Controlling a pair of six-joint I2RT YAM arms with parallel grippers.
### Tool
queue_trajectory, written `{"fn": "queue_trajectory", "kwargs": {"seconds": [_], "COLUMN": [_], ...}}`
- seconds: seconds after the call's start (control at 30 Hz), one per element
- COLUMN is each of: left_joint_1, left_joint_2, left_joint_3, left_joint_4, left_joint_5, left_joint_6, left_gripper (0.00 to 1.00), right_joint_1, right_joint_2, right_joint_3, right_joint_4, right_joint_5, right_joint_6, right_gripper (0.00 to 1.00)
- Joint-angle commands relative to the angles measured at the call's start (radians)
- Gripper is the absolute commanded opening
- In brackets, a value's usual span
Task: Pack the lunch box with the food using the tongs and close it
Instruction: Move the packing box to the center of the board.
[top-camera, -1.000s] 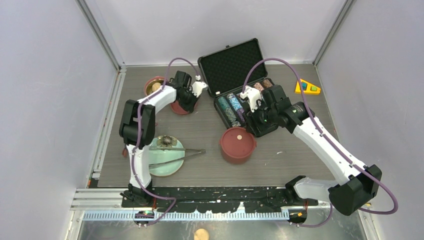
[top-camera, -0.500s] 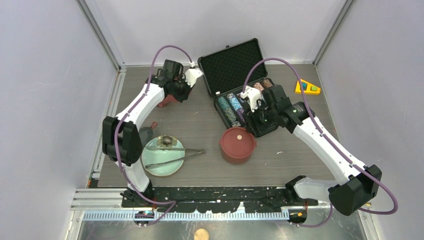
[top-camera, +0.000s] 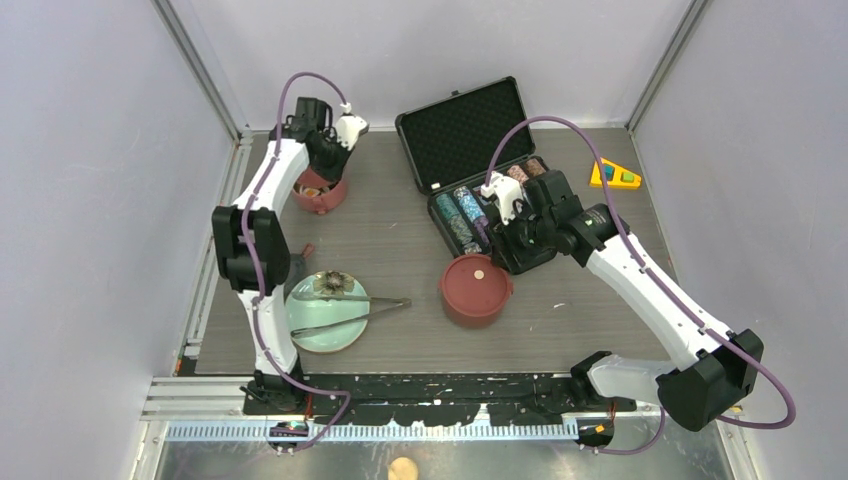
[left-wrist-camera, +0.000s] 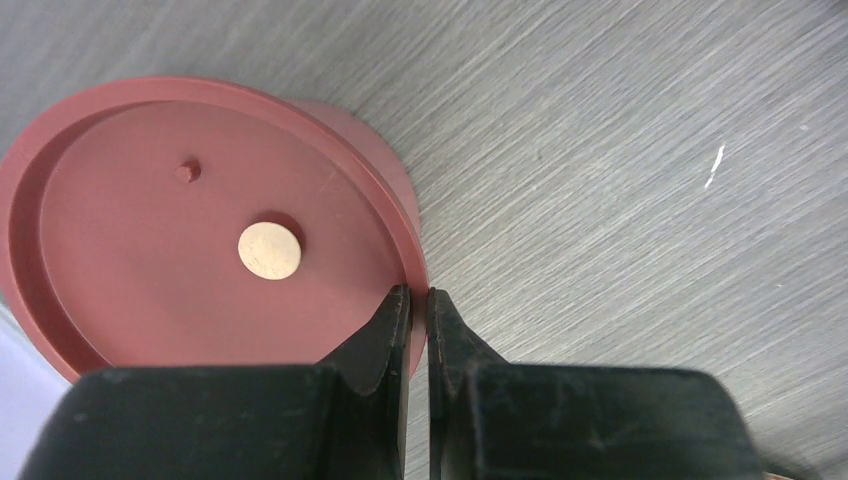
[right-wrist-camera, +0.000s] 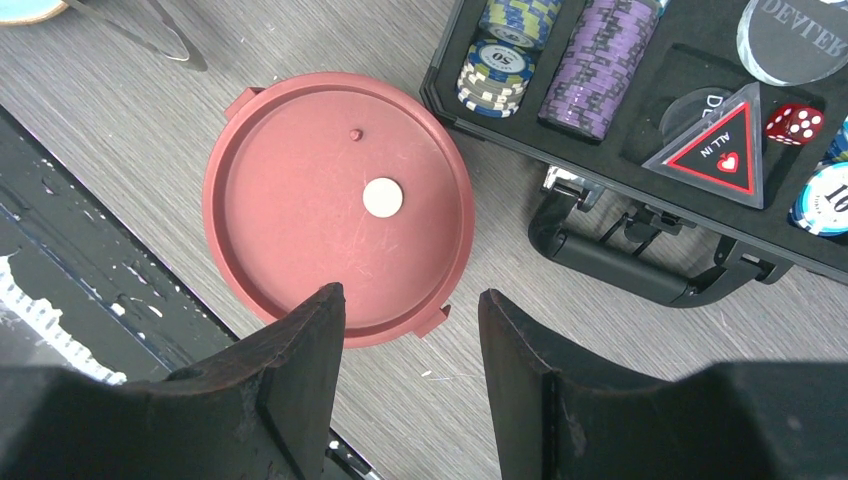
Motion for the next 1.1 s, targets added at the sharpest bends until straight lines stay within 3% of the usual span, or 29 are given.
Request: {"fn": "queue_trajectory", "kwargs": {"seconds": [0.0,0.63,1.07], "left_joint_1": [0.014,0.061,0.065], "left_joint_2": [0.048,0.122,0.151], "left_joint_3": [0.052,0.104,0.099], "left_joint_4": [-0.031,-0.049,-0.075], "left_joint_5": [0.03,-0.01,0.06], "left_joint_6": [-0.009,-0.009,-0.017], "left_gripper": [0.0,0.0,0.0], "right_joint_1": [-0.002,-0.001,-0.001], "right_joint_2": [-0.031,-0.016,-0.017], "right_joint_3": [-0.009,-0.011,-0.015], "right_joint_4": [0.023,0.023,0.023], "right_joint_5": [-0.011,-0.016,-0.018], "right_joint_6": [0.008,0.004,0.004], "right_gripper": [0.57,0.57,0.57]}}
